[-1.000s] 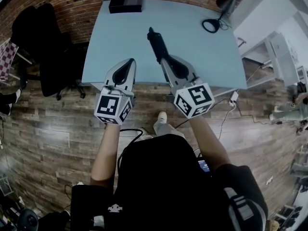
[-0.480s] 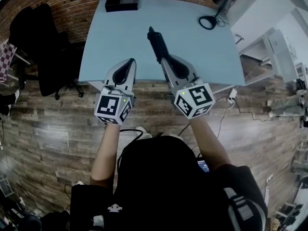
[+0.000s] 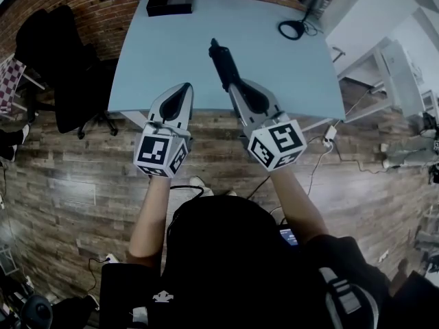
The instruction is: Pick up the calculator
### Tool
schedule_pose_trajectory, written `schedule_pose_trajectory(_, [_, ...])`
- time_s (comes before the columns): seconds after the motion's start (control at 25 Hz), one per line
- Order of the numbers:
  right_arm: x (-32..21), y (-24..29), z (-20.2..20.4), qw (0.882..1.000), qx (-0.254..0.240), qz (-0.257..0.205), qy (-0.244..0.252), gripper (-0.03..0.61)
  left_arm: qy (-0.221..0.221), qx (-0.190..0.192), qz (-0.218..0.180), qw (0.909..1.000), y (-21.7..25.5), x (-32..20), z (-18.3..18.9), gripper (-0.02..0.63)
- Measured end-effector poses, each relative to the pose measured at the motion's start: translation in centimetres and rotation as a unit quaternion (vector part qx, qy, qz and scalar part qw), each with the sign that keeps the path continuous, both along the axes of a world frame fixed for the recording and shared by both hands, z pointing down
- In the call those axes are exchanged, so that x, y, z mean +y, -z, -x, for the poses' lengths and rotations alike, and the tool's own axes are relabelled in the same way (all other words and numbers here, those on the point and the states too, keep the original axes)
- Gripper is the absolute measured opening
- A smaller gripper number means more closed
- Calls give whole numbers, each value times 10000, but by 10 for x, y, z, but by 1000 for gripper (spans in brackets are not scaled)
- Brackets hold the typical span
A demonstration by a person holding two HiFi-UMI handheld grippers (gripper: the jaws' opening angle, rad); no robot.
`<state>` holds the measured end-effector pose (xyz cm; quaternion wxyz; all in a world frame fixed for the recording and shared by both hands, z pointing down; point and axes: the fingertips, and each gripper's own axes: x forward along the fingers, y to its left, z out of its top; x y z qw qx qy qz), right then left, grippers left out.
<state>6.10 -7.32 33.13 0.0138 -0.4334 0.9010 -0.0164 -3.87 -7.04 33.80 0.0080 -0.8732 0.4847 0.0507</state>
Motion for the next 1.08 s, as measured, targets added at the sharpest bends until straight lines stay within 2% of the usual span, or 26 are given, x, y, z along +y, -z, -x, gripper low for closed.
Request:
schedule_pose_trajectory(0.32, [24, 2, -25, 10000, -43, -22, 35, 48, -55, -52, 20, 10000, -2, 25, -33, 3])
schedule_pose_trajectory(1.08, [60, 2, -65, 9998, -88, -78, 166, 48, 72, -144, -54, 9999, 4, 61, -73, 5])
